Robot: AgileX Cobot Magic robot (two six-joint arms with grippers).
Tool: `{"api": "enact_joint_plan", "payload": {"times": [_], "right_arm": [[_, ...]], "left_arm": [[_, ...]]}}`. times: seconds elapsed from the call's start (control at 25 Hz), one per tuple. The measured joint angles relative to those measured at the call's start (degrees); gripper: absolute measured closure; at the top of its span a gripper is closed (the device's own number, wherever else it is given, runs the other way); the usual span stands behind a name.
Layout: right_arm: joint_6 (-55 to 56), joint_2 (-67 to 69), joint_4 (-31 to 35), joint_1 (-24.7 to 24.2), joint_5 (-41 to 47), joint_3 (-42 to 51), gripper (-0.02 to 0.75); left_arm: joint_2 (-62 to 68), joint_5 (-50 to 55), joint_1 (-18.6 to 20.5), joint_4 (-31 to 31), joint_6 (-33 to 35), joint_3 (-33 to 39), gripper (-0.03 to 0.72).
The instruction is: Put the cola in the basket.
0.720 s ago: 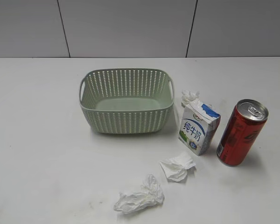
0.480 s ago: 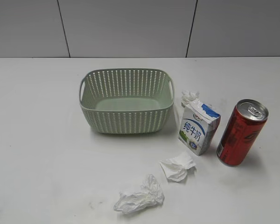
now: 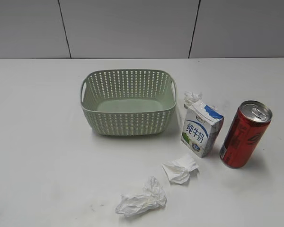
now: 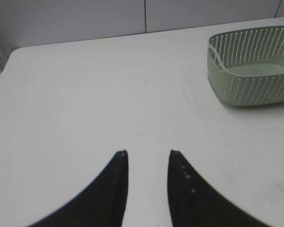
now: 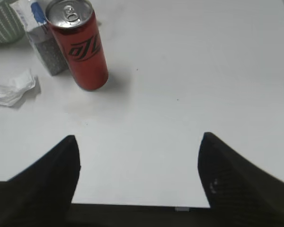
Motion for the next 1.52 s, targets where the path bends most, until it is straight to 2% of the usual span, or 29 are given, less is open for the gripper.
{"api": "enact_joint_plan", "payload": {"times": [0.36, 0.64, 0.88, 1.2, 1.32, 1.52], "right_arm": [[-0.1, 19.9, 0.4, 0.0, 0.6, -7.6, 0.147], [0.3, 35.2, 2.4, 0.0, 6.3, -16.6, 0.148], [0.3, 47.9, 2.8, 0.0, 7.7, -23.1, 0.148], [-2.7, 62.8, 8.0, 0.0, 9.0, -32.9, 0.147], [-2.2, 66.1, 8.2, 1.8, 9.0, -35.3, 0.147], [2.0, 70.0, 7.0, 9.7, 9.0, -36.9, 0.148]], "left_arm": [[0.0, 0.0, 0.0, 0.0, 0.0, 0.0, 0.457], [0.0, 0.0, 0.0, 0.0, 0.0, 0.0, 0.457], [0.0, 0.0, 0.0, 0.0, 0.0, 0.0, 0.456], [0.0, 0.0, 0.0, 0.0, 0.0, 0.0, 0.457], [0.0, 0.0, 0.0, 0.0, 0.0, 0.0, 0.457], [0.0, 0.0, 0.0, 0.0, 0.0, 0.0, 0.457]]}}
